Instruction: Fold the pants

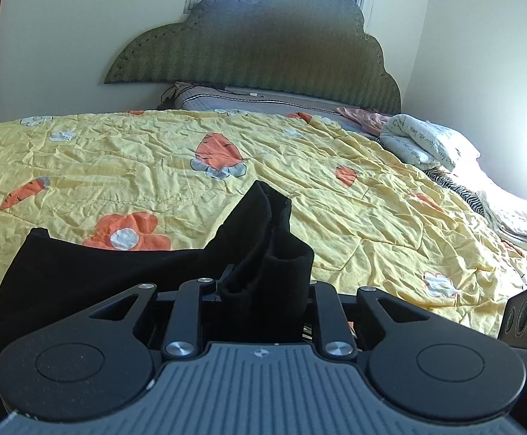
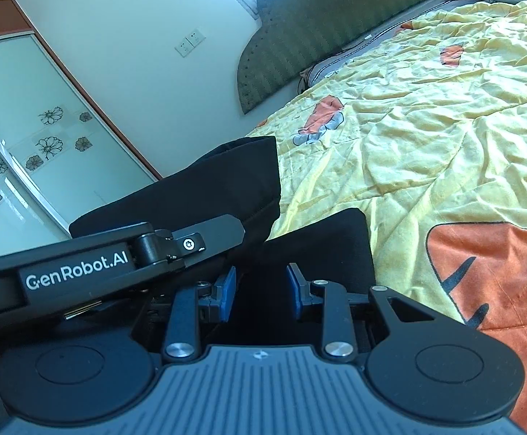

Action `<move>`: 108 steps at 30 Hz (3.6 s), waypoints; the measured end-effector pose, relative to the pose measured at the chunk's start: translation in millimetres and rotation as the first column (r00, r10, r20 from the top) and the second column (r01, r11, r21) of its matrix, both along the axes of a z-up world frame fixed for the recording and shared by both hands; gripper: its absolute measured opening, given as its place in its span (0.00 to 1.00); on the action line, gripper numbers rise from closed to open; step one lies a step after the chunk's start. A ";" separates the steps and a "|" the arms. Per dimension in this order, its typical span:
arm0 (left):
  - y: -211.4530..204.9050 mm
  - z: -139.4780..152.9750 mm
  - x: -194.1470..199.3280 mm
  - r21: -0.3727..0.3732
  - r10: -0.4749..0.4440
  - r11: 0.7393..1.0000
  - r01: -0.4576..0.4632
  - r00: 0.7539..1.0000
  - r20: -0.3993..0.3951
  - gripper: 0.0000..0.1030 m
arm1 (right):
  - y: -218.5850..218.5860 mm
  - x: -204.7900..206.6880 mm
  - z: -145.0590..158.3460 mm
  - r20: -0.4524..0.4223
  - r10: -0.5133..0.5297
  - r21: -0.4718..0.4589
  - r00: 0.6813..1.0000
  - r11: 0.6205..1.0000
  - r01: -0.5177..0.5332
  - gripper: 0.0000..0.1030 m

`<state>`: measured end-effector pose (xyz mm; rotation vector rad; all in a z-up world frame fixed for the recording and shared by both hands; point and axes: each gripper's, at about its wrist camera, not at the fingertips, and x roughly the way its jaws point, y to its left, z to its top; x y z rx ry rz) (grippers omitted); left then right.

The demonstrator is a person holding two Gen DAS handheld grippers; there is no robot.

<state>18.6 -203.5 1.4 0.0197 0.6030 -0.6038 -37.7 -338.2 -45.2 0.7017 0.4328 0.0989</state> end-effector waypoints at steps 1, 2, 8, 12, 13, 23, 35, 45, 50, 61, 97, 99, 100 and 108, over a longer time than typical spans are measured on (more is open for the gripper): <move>-2.3 -0.9 -0.2 0.005 -0.009 1.000 0.009 1.000 0.001 0.21 | -0.7 -0.6 -0.2 -0.003 -0.003 -0.005 1.000 1.000 0.003 0.29; -4.5 -2.3 0.4 0.010 -0.017 1.000 0.017 1.000 -0.001 0.23 | -1.2 -1.2 -0.4 -0.010 -0.009 -0.011 1.000 1.000 0.008 0.29; -17.6 -16.2 7.6 0.021 -0.053 0.998 0.054 0.998 -0.034 0.37 | -10.7 -7.3 -5.1 -0.069 -0.044 -0.050 0.997 0.998 0.040 0.29; -22.9 -20.8 10.4 -0.013 -0.100 0.995 0.100 0.991 -0.090 0.43 | -23.3 -21.0 -6.3 -0.081 -0.066 -0.072 0.994 0.996 0.060 0.29; -24.4 -21.0 9.7 -0.016 -0.110 0.994 0.109 0.989 -0.099 0.48 | -26.9 -25.3 -6.1 -0.090 -0.073 -0.082 0.993 0.994 0.065 0.32; 14.5 7.4 10.1 -0.043 -0.099 0.994 0.097 0.994 -0.049 0.72 | -59.9 -51.4 19.7 -0.064 -0.225 -0.209 0.972 0.956 0.207 0.38; 88.7 -2.3 98.1 0.151 0.240 0.962 -0.229 0.969 -0.059 0.72 | -44.8 62.0 16.3 -0.114 0.071 -0.049 0.991 0.996 -0.077 0.27; 85.2 -28.7 121.3 0.213 0.282 0.943 -0.256 0.954 -0.102 0.72 | -44.3 47.4 13.4 -0.141 0.005 -0.171 0.990 0.985 -0.029 0.11; 90.3 -24.2 117.6 0.204 0.288 0.943 -0.263 0.952 -0.102 0.73 | -42.4 39.6 19.9 -0.152 -0.061 -0.227 0.986 0.974 0.025 0.28; 112.0 -32.9 66.1 0.208 0.242 0.952 -0.223 0.968 -0.073 0.75 | 28.0 -22.0 30.0 -0.152 0.110 -0.500 0.982 0.849 -0.172 0.28; 154.8 -15.2 16.5 0.204 0.256 0.952 -0.230 0.960 -0.110 0.84 | 2.1 -45.2 25.8 -0.126 0.028 -0.395 0.992 0.916 -0.076 0.53; 167.5 -14.1 25.3 0.176 0.236 0.962 -0.211 0.962 -0.139 0.85 | -16.4 -39.4 18.7 -0.147 0.035 -0.317 0.989 0.945 -0.080 0.53; 173.7 -14.4 30.8 0.162 0.228 0.966 -0.202 0.960 -0.165 0.85 | -25.0 -36.4 14.4 -0.160 0.047 -0.274 0.986 0.957 -0.090 0.53; 211.8 -36.4 85.2 -0.103 -0.004 0.993 -0.051 0.878 -0.479 0.83 | -65.5 -7.5 -20.7 -0.170 0.237 0.095 0.956 0.970 -0.224 0.54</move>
